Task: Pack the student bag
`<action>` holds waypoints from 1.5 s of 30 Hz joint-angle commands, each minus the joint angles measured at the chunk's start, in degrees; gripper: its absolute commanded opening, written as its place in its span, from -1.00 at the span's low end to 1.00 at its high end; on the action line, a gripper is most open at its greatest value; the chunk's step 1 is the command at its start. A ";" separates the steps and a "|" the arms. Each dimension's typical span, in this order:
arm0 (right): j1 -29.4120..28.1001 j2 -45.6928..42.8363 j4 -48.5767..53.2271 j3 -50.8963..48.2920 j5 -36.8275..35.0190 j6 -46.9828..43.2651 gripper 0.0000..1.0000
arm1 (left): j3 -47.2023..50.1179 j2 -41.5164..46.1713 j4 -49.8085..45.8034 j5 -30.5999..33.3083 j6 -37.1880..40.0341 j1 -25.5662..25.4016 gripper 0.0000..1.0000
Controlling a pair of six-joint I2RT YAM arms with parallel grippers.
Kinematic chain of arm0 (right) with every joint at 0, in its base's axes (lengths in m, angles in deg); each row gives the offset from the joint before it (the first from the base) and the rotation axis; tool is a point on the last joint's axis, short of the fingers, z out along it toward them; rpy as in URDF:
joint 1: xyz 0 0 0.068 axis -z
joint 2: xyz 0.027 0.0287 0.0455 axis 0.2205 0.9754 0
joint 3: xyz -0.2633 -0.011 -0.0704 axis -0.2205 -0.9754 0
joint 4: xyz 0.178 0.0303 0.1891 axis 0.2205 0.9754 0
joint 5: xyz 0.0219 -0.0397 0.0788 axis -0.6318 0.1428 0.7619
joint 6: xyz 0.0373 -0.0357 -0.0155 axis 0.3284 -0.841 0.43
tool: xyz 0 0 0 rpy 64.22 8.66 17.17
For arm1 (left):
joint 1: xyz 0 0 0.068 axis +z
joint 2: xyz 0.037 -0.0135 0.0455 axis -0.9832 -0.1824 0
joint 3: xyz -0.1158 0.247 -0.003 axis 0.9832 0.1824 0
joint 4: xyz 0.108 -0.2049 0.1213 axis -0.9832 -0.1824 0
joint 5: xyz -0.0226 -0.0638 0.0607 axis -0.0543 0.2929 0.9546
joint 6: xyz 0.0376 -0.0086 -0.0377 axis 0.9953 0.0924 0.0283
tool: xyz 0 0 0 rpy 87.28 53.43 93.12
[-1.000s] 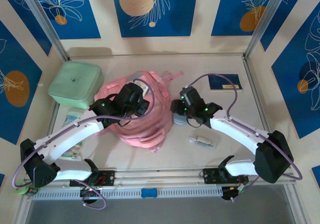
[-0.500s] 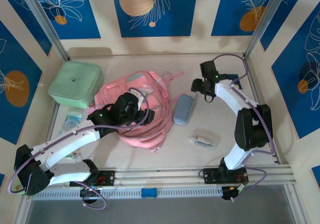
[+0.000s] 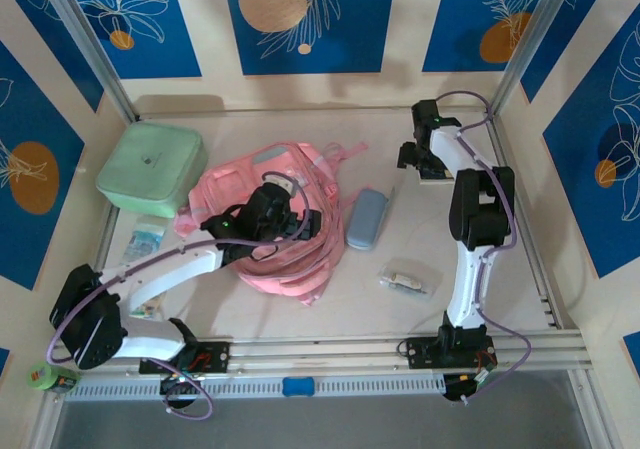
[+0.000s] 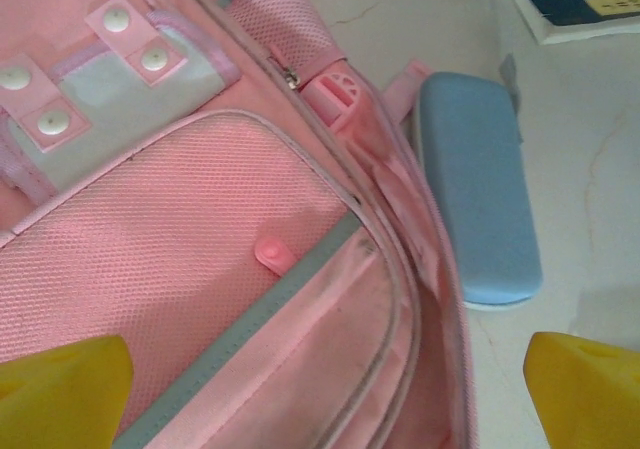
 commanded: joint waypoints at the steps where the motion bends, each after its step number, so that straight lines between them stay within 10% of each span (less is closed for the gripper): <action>1: 0.57 2.99 4.73 4.05 -0.23 -0.87 0.49 | -2.57 -1.72 2.09 0.75 -1.31 1.30 0.99; 16: 1.77 9.61 8.93 9.62 -2.69 3.02 0.49 | -6.11 -8.37 0.98 -3.44 -1.82 3.99 0.99; 35: 9.49 -8.32 2.40 -14.64 -2.70 8.33 0.35 | -6.20 -9.18 1.96 -7.62 -3.22 4.15 0.99; 45: 7.40 -1.98 5.00 -0.74 1.07 11.35 0.46 | -7.70 -10.18 1.19 -6.89 -2.38 4.18 0.99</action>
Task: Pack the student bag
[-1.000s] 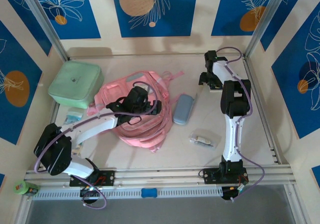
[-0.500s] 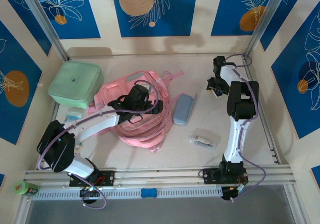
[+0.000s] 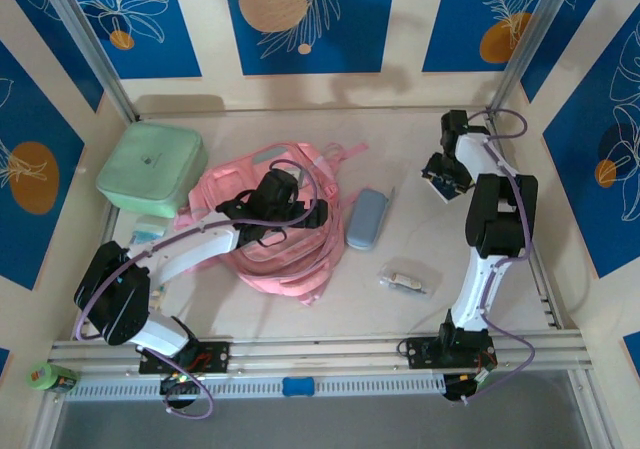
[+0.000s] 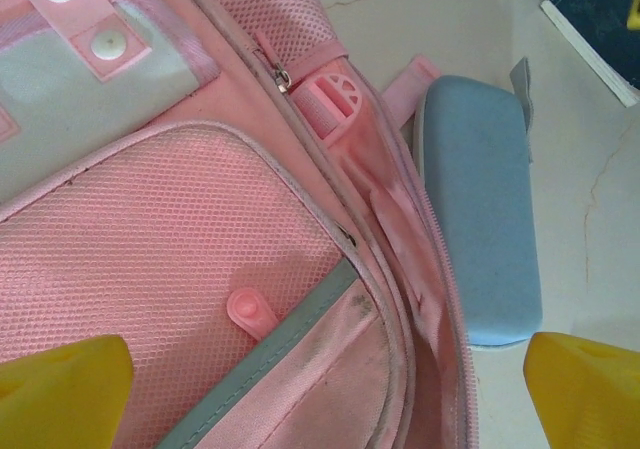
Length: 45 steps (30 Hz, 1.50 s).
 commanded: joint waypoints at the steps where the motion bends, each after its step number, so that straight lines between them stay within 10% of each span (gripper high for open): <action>1: -0.45 5.38 2.23 8.20 0.32 3.03 0.48 | -2.79 -1.58 -0.60 -0.42 0.53 0.56 0.99; 14: -1.53 20.36 10.59 25.17 -3.45 5.61 0.64 | -7.09 -6.08 -2.51 -1.38 2.15 0.82 0.99; 29: -2.14 -2.74 -2.81 -12.59 2.21 4.70 0.40 | -3.98 -5.37 -0.98 -3.18 -1.74 0.86 0.99; 45: 14.41 -5.20 -7.35 -12.64 17.24 3.65 0.73 | -7.79 -7.54 -0.15 -5.56 -2.08 -1.83 0.99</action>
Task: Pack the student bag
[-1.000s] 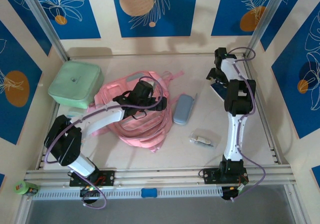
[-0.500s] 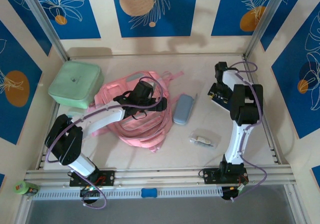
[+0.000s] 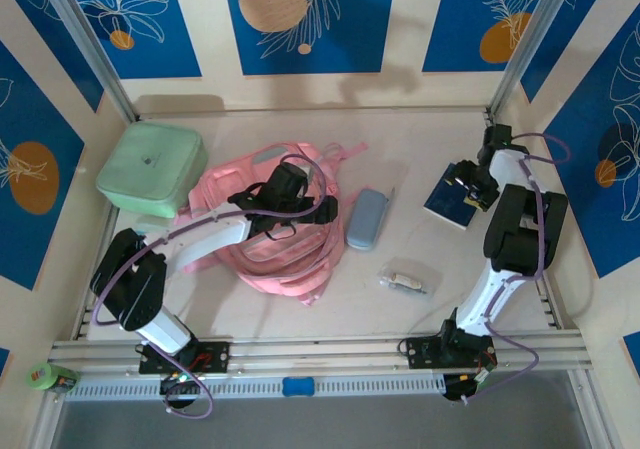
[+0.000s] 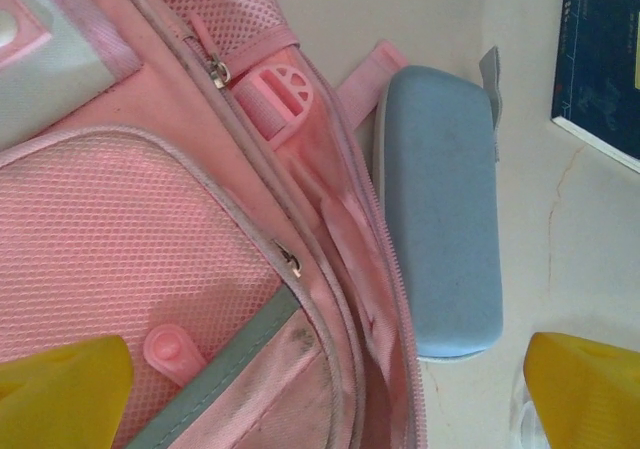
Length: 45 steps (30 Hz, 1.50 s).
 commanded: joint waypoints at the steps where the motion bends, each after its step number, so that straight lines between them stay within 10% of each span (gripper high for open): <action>1: 2.46 4.37 -0.33 2.10 5.74 -0.09 0.73 | -2.92 -1.66 0.44 -1.24 -0.07 -1.28 0.99; 27: -14.61 13.56 10.71 10.86 1.08 -8.11 0.17 | -3.34 -0.14 -4.03 2.58 2.01 -2.07 0.99; 45: -8.88 9.88 -2.03 5.85 21.37 0.61 0.26 | -2.60 -0.10 -3.98 3.02 1.61 -1.87 0.99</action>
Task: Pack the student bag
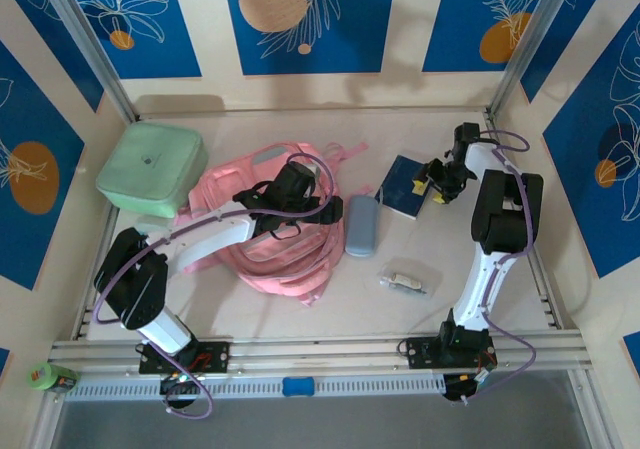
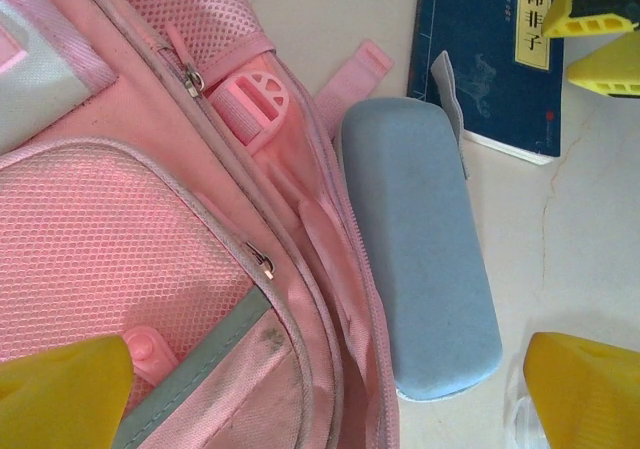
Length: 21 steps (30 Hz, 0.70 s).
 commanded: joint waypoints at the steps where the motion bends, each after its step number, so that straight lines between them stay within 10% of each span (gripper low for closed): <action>1: -1.12 1.47 -2.43 0.93 6.06 2.37 0.26 | 0.07 0.22 -1.23 0.91 1.02 0.00 0.99; 21: -11.80 14.36 5.00 20.37 3.11 -0.63 0.18 | -0.84 -0.96 -1.32 1.26 0.93 0.84 0.99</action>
